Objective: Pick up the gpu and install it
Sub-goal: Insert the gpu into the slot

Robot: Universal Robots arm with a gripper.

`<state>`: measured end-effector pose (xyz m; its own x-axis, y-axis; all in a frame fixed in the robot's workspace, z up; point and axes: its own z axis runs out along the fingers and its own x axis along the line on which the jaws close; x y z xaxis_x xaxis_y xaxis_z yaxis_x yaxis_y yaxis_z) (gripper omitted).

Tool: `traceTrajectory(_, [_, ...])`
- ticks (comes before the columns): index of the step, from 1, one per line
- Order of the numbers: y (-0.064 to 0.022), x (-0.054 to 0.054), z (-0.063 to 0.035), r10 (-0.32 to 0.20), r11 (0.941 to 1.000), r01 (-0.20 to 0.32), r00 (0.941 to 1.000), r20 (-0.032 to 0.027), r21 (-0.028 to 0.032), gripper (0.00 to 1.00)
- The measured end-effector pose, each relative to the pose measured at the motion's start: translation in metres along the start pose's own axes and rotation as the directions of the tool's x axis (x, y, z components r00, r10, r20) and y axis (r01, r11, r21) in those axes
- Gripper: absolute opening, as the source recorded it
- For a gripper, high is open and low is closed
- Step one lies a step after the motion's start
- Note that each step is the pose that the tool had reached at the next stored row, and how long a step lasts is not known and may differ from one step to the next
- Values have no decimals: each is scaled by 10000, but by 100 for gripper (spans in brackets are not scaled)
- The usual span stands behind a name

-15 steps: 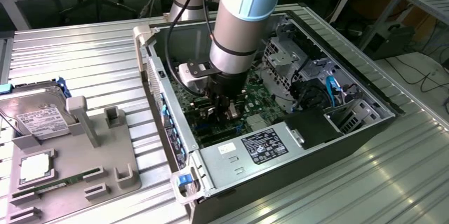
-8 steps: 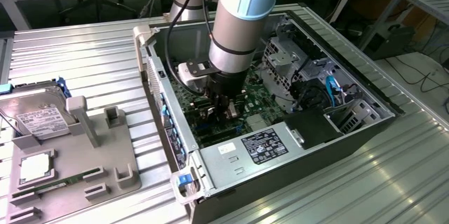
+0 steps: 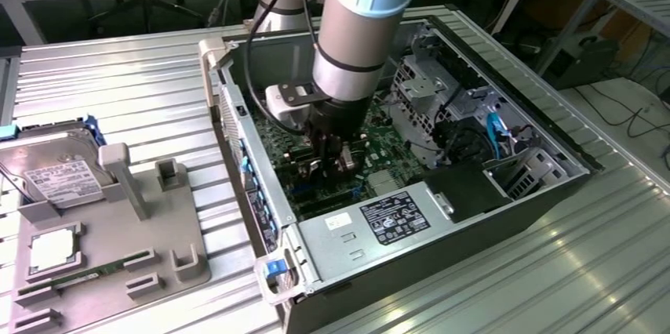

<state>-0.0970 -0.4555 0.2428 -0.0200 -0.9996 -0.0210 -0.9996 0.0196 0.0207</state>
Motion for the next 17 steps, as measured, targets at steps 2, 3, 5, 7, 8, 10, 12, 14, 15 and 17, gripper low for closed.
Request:
traceTrajectory(2, [2,-5,-71,1,10000,-1,10000,-3,15,35])
traceTrajectory(3, [2,-8,-118,0,10000,0,10000,-5,19,35])
traceTrajectory(5, [2,-11,-214,1,10000,-1,10000,-9,23,35])
traceTrajectory(7, [1,-15,-306,1,10000,-1,10000,-14,29,35])
traceTrajectory(8, [1,-21,-380,0,10000,0,10000,-22,37,35])
traceTrajectory(10, [2,-26,-429,-1,10000,1,10000,-62,45,35])
traceTrajectory(12, [3,-27,-449,1,10000,-1,10000,-67,48,35])
traceTrajectory(14, [2,-27,-449,0,10000,0,10000,-67,49,35])
traceTrajectory(15, [3,-27,-449,1,10000,0,10000,-68,49,34])
traceTrajectory(17, [3,-27,-450,1,10000,-1,10000,-70,48,27])
